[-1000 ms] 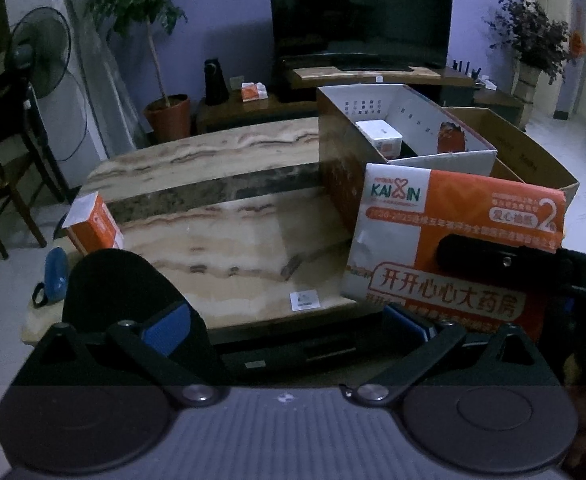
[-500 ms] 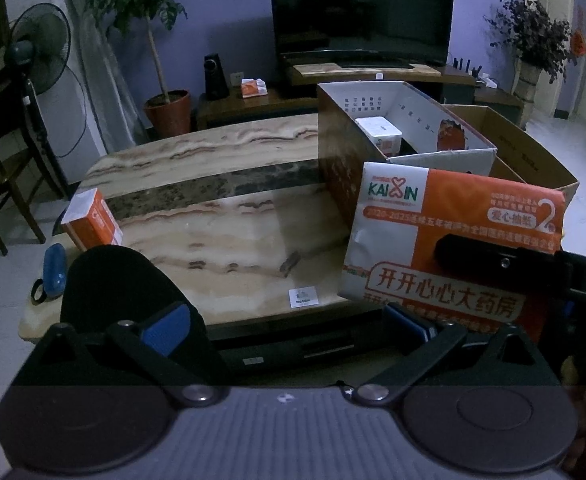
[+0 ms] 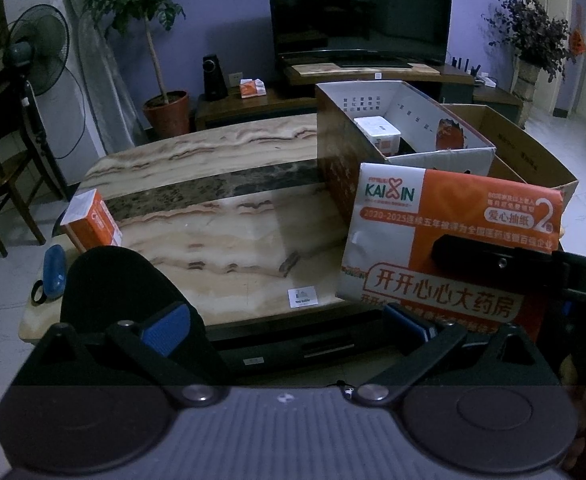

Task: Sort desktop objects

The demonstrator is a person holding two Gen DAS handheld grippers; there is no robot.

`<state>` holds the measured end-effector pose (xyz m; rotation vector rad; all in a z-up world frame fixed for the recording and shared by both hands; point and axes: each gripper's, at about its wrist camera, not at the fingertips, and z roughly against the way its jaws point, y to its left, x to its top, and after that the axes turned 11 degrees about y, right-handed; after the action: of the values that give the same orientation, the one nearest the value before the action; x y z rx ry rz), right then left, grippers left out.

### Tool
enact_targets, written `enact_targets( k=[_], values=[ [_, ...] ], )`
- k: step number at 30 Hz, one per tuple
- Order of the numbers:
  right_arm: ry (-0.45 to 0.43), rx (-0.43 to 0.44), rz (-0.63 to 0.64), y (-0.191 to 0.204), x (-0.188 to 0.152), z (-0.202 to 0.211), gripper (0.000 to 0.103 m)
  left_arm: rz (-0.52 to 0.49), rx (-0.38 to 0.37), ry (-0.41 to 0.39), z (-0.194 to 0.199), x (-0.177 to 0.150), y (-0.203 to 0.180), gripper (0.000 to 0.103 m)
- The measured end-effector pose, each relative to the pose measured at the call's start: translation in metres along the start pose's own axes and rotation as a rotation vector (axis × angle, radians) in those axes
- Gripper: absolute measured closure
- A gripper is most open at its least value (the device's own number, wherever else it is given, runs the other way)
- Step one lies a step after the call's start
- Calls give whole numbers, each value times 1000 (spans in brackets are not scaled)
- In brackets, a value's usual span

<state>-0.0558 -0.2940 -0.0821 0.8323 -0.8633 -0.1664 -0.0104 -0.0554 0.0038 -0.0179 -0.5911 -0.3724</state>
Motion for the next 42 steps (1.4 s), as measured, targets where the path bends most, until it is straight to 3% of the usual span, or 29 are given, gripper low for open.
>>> enact_targets(
  k=[42],
  values=[
    [-4,1,-10,-6,1,-1,29,-47,-78,-117,58,1,-15,1]
  ],
)
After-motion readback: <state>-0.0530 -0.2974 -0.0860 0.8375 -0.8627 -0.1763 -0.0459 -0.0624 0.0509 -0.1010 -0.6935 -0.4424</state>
